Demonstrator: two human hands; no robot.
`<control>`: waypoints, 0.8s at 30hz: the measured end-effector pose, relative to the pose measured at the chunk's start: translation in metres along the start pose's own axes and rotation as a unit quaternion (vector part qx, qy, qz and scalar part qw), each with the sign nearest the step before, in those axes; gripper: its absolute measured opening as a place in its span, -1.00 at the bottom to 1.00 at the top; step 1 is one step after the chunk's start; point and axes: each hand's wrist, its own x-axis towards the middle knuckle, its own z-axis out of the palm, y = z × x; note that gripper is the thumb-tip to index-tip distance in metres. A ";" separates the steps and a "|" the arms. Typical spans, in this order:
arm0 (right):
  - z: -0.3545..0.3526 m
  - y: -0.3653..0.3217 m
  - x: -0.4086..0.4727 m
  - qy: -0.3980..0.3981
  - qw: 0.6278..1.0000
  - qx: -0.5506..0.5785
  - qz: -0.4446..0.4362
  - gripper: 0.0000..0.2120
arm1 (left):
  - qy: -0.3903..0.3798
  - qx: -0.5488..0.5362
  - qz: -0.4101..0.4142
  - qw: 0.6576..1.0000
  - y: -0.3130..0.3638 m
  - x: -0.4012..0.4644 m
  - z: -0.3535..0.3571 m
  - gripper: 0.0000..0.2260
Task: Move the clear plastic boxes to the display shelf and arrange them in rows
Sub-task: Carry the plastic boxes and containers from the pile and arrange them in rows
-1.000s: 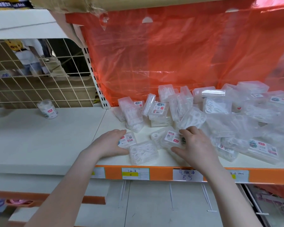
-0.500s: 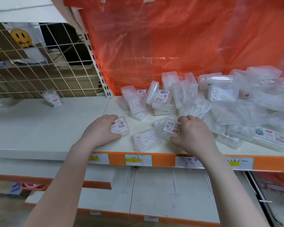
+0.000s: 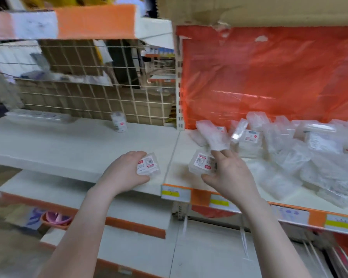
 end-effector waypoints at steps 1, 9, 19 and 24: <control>0.004 -0.018 0.002 -0.002 1.000 -0.001 -0.009 -0.50 | 0.002 -0.003 -0.008 1.000 -0.015 -0.008 -0.006 -0.45; 0.044 -0.155 0.011 -0.024 0.998 0.003 -0.057 -0.50 | 0.014 -0.002 -0.035 0.999 -0.141 -0.064 -0.050 -0.63; 0.080 -0.271 0.032 -0.045 0.995 0.026 -0.087 -0.53 | 0.021 -0.029 -0.072 0.997 -0.249 -0.100 -0.088 -0.67; 0.099 -0.304 0.063 -0.053 0.994 0.045 -0.084 -0.51 | 0.025 -0.011 -0.080 0.996 -0.289 -0.093 -0.097 -0.69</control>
